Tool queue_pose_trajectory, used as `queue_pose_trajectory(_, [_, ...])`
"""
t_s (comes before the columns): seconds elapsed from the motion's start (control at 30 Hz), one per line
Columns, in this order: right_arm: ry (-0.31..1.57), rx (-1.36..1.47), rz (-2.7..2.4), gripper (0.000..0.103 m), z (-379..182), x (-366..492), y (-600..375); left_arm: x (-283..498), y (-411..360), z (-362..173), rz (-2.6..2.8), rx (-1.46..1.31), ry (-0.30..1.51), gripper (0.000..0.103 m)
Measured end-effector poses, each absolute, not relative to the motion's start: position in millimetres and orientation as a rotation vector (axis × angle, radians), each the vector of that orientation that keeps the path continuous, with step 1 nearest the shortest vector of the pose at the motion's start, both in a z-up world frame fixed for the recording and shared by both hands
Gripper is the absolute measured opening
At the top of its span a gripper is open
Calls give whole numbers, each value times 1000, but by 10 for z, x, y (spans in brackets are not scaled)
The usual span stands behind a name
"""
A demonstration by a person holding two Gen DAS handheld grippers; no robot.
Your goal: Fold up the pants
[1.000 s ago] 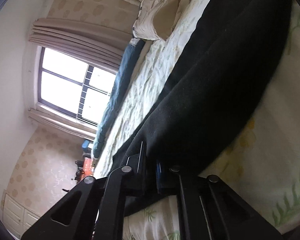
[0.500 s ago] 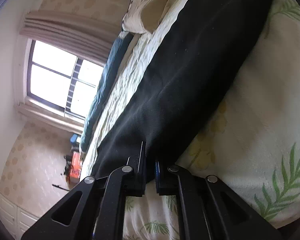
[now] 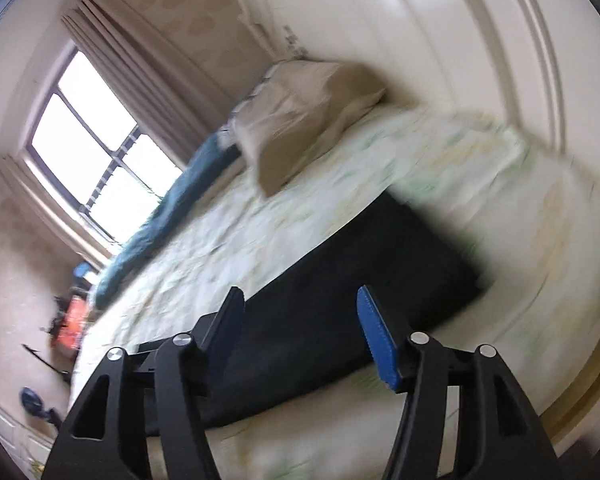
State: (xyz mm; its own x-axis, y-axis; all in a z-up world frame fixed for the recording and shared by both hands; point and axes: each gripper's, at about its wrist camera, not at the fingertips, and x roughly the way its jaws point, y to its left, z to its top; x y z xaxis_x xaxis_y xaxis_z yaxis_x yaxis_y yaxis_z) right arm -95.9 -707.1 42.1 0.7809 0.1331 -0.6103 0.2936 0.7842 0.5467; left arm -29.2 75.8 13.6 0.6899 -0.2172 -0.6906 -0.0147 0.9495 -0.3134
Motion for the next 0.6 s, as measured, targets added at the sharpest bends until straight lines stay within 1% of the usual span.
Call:
queue_pose_trajectory(0.1, [784, 709, -145, 60, 147, -673, -7515, -296, 633, 247, -113, -222, 760, 91])
queue_pose_trajectory(0.17, [835, 742, -164, 60, -63, -531, -7674, -247, 592, 269, -113, -202, 762, 91])
queue_pose_trajectory(0.23, [863, 821, -103, 60, -260, -420, -7750, -193, 596, 262, -121, -216, 768, 91])
queue_pose_trajectory(0.27, [862, 848, -76, 62, -317, -400, -7777, -152, 602, 240, -120, -225, 778, 91])
queue_pose_trajectory(0.33, [874, 886, 14, 69, -378, -303, -7710, -86, 615, 201, -110, -230, 797, 91])
queue_pose_trajectory(0.47, [950, 874, 131, 69, -372, -153, -7549, 37, 655, 80, -85, -235, 831, 91])
queue_pose_trajectory(0.53, [995, 827, 145, 66, -343, -86, -7418, 79, 690, -13, -75, -253, 860, 91])
queue_pose_trajectory(0.6, [1047, 750, 64, 45, -305, -50, -7338, 97, 728, -86, -74, -277, 873, 91])
